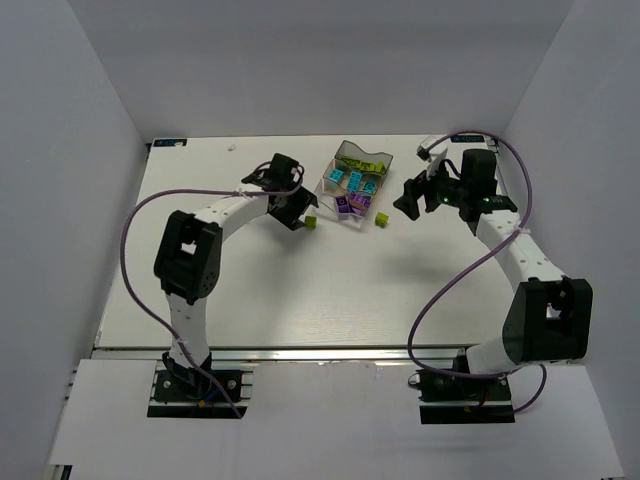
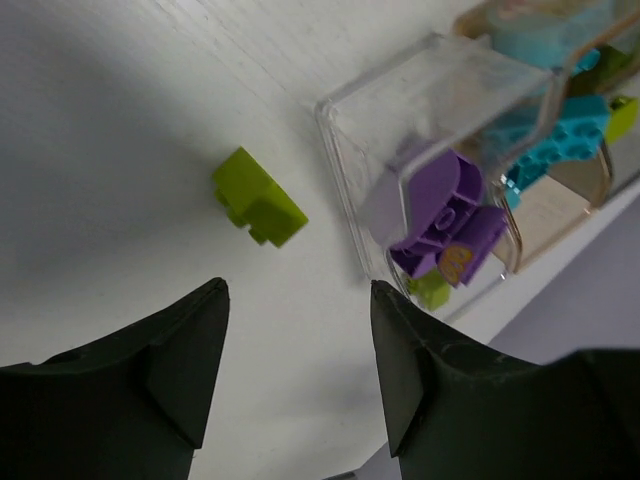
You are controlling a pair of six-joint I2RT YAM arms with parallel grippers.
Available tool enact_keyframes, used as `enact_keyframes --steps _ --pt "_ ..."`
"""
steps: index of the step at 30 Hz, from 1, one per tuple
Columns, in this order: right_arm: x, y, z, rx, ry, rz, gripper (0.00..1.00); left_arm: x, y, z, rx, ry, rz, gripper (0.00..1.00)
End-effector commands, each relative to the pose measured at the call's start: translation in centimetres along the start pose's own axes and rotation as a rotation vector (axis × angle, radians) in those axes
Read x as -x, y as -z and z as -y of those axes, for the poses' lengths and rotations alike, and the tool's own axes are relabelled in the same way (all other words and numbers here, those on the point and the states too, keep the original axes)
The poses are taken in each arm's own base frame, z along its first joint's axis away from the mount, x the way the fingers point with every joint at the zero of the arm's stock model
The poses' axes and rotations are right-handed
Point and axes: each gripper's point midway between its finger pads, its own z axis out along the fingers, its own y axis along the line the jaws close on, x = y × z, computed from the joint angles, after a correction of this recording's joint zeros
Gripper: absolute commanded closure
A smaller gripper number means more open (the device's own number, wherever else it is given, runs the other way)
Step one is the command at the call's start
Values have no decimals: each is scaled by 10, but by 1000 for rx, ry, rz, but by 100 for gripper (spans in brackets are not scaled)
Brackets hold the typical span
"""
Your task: Sort the legos into containers by color
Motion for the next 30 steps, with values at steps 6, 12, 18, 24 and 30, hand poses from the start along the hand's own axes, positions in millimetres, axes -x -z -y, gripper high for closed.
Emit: enact_keyframes --steps 6,12,18,24,30 --pt "-4 18 8 -55 -18 -3 11 8 -11 -9 194 24 -28 31" --pt "-6 15 9 -51 -26 -4 11 15 -15 -20 207 58 13 32" --pt "-7 14 12 -52 -20 -3 10 20 -31 -12 193 67 5 33" --pt "-15 15 12 -53 -38 -9 11 18 -41 -16 214 67 -8 34" --pt "-16 20 14 -67 -43 -7 11 9 -46 -22 209 73 -50 39"
